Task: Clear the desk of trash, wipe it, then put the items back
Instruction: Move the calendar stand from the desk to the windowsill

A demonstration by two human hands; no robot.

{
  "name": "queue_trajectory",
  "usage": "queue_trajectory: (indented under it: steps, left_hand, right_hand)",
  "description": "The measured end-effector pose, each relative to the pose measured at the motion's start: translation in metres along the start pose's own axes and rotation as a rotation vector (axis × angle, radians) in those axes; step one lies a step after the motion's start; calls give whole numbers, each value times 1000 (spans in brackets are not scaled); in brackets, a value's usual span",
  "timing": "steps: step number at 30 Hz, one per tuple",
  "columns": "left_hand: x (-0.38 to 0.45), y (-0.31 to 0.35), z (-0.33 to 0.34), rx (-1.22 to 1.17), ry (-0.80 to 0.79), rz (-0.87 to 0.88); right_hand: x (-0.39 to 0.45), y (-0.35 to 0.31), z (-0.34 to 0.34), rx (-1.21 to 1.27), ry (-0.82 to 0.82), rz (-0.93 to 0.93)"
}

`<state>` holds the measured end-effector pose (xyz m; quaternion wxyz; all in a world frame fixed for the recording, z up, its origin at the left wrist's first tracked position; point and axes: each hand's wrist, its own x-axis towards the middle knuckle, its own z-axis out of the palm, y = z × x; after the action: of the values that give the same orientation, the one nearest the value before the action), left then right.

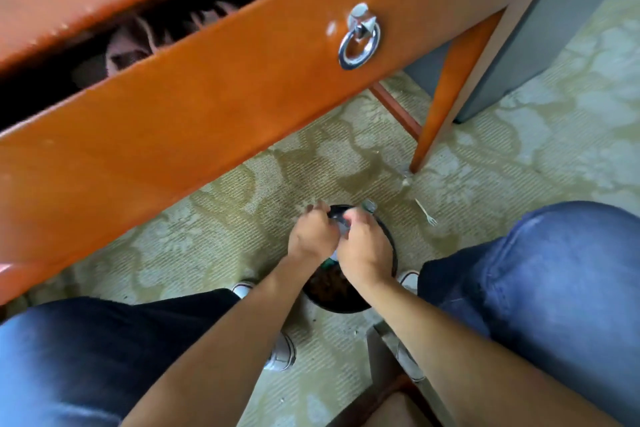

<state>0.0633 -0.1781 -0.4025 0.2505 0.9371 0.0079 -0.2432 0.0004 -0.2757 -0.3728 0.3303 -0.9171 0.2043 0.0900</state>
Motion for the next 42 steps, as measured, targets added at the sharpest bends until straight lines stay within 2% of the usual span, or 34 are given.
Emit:
queue_trajectory:
  steps: [2,4,6,9,15,20,22,23,25,28,31,34,42]
  left_hand:
    - [-12,11,-12,-115,100,-4]
    - [-26,22,-27,-250,207,-49]
    - [-45,33,-42,-354,309,-70]
    - [-86,50,-61,-380,401,52]
    - [-166,43,-124,-22,711,420]
    - [-226,36,-209,268,1068,752]
    - [-238,34,-244,415,1133,726]
    - [-239,33,-260,502,1135,644]
    - [-240,28,-288,611,1019,403]
    - [-232,19,-309,622,781,143]
    - [-229,17,-311,620,727,142]
    - [-226,17,-311,699,736,142]
    - [-218,10,-308,758,847,205]
  right_hand:
    - [-16,-19,-10,8,117,-111]
    - [-40,-32,-14,51,159,-59]
    - [-67,-41,-14,108,97,32]
    - [-101,-50,-27,221,-18,14]
    - [-131,-71,-93,139,-62,-199]
    - [-120,-99,-156,52,96,-437]
    - [-111,-122,-178,-46,255,-595]
    - [-107,-135,-188,-98,342,-682]
    - [-98,-162,-207,-205,449,-835]
    - [-85,-198,-227,-427,361,-927]
    - [-70,-223,-232,-592,211,-902]
    - [-54,-236,-229,-653,122,-913]
    - [-52,-238,-231,-655,179,-973]
